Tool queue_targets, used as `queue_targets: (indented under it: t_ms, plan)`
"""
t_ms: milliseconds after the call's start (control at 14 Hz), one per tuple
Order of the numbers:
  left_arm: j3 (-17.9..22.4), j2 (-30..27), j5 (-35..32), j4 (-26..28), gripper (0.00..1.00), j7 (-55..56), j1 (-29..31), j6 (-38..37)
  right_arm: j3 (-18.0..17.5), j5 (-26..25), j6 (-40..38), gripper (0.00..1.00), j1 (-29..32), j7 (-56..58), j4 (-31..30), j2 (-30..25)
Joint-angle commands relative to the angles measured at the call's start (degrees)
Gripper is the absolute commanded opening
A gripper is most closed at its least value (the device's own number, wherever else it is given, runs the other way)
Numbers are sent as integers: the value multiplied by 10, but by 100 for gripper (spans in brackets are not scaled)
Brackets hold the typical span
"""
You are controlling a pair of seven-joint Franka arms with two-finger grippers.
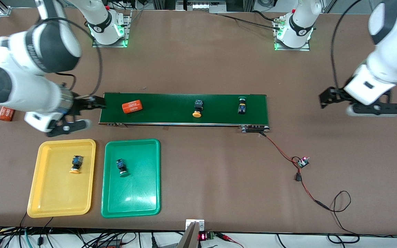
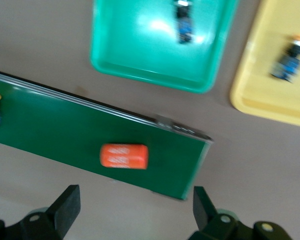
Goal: Sort buttons by color to trays
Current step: 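Reach the right gripper to the yellow button while the left gripper withdraws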
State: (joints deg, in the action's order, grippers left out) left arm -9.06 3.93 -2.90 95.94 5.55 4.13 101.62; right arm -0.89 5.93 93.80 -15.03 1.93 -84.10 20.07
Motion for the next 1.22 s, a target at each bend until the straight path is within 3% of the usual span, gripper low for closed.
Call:
queue_targets:
  t_ms: [0, 143, 358, 573, 1146]
  plan:
    - [62, -9, -2, -42, 100, -40, -44, -29, 4, 23, 38, 100, -57, -16, 2, 16]
    - [73, -9, -2, -50, 100, -53, -61, -66, 4, 68, 72, 100, -75, -111, 2, 42]
    - [73, -4, 0, -87, 100, -89, -72, -108, 4, 66, 95, 100, -128, -235, 2, 66]
    - [74, 25, 11, -85, 100, -99, -67, -91, 5, 46, 124, 100, -168, -302, -4, 77]
    - [74, 5, 18, -42, 100, -105, -56, -48, 7, 45, 211, 100, -225, -447, -33, 123]
